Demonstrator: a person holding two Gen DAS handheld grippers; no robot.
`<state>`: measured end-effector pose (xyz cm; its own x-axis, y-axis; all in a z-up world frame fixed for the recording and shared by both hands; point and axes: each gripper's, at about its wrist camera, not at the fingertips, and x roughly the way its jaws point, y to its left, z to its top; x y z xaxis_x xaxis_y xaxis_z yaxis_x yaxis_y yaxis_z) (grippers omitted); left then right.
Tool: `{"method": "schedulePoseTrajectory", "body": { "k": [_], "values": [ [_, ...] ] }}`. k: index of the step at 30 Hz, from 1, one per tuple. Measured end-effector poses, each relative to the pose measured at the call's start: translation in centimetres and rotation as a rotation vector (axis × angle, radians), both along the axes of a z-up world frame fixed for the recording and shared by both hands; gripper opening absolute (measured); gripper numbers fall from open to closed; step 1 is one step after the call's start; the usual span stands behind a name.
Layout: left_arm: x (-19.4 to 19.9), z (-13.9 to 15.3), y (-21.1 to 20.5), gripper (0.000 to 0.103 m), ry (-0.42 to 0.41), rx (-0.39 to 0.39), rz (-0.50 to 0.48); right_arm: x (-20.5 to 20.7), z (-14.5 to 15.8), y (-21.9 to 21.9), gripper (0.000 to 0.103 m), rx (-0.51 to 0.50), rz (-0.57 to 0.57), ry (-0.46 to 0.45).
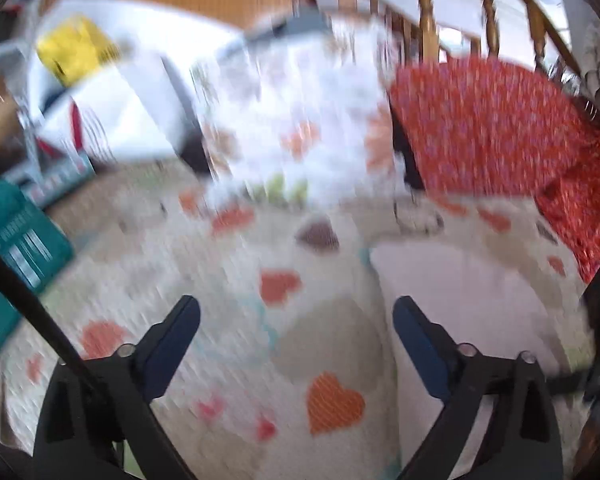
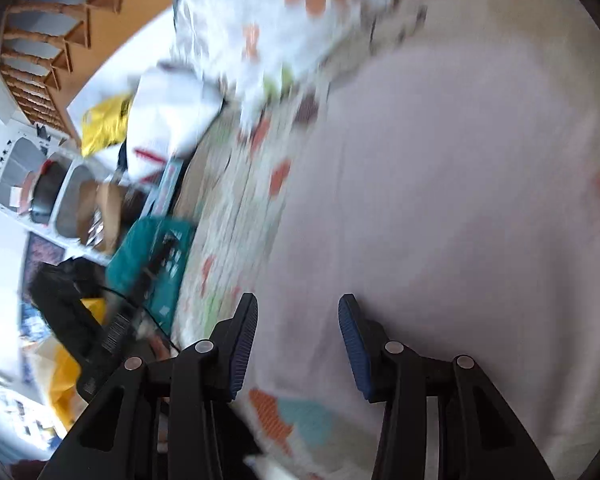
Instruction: Fold small clothes
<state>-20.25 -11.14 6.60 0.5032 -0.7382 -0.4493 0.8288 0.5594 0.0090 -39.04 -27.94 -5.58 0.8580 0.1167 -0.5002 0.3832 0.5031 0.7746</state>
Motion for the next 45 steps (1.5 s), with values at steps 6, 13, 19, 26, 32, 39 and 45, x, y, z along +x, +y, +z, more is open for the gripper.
{"method": "schedulePoseTrajectory", "body": {
  "k": [6, 13, 19, 26, 32, 39, 45],
  "values": [
    [-0.8, 2.4, 1.8, 0.103, -0.028, -0.094, -0.035, 0.4, -3.0, 2.4, 0.045, 0.089, 0.071, 0.031],
    [-3.2, 5.5, 5.0, 0.103, -0.050, -0.155, -0.021, -3.5, -0.5, 4.6, 0.045, -0.076, -0.017, 0.125],
    [-6.1, 6.2, 9.6, 0.103, 0.048, -0.120, 0.025, -6.9, 2.6, 2.4, 0.063, -0.252, -0.189, 0.168],
    [-10.9, 9.3, 12.2, 0.103, 0.028, -0.111, 0.041, -11.2, 2.5, 0.9, 0.061, -0.187, -0.413, 0.308],
    [-12.3, 11.0, 10.6, 0.103, 0.075, -0.099, -0.097, -15.1, 8.1, 7.3, 0.071, -0.231, -0.498, 0.186],
    [-11.8, 6.7, 6.6, 0.103, 0.141, 0.088, -0.131, -13.3, 6.6, 9.6, 0.074, -0.564, -0.576, 0.354],
    [-9.1, 1.3, 4.6, 0.103, 0.260, 0.118, -0.051, -15.0, 3.5, 6.8, 0.074, -0.414, -0.602, 0.386]
  ]
}}
